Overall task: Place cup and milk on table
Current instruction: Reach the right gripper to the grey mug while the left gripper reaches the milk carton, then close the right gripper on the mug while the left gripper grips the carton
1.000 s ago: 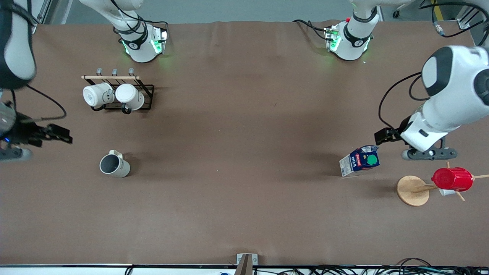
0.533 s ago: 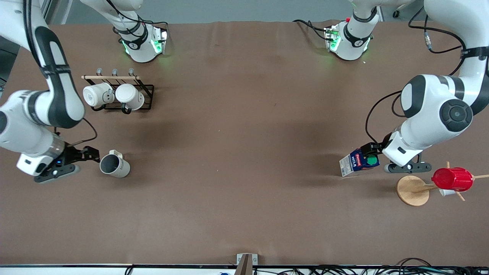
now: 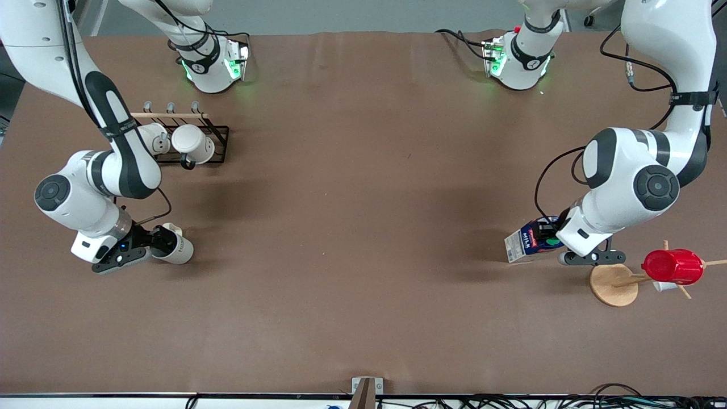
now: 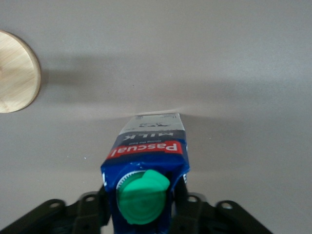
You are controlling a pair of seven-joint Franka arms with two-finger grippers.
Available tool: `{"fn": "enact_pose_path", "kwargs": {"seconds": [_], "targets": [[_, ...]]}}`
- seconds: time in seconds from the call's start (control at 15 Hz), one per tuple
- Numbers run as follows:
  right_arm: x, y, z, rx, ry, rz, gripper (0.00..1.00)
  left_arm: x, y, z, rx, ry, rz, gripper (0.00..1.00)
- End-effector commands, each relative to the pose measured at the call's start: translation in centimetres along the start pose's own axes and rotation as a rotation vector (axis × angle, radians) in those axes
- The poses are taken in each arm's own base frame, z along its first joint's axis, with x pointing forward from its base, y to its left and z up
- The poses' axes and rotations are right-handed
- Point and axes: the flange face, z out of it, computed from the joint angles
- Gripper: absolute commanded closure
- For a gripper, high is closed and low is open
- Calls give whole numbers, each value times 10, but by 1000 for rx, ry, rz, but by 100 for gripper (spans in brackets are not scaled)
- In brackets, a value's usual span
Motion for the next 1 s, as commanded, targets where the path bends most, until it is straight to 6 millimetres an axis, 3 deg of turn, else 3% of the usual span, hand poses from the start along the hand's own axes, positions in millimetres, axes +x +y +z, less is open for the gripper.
{"fn": "enact_pose_path", "kwargs": {"seconds": [0.0, 0.2, 0.4, 0.6, 0.67, 0.8, 0.93], "targets": [[0, -2, -1, 6, -3, -3, 58, 1, 8, -6, 9, 12, -9, 66], [-4, 1, 1, 11, -13, 20, 97, 2, 16, -14, 2, 24, -27, 68], [5, -3, -7, 22, -32, 57, 100, 6, 20, -33, -2, 43, -36, 68], [36, -9, -42, 57, -96, 30, 100, 12, 25, -58, -4, 38, -50, 68], [53, -21, -60, 63, -103, 42, 100, 14, 26, -61, -6, 41, -63, 68], [91, -69, -94, 61, -118, 101, 100, 15, 30, -65, -14, 49, -87, 68], [120, -124, -112, 53, -91, 151, 100, 16, 40, -73, -27, 60, -97, 68]]}}
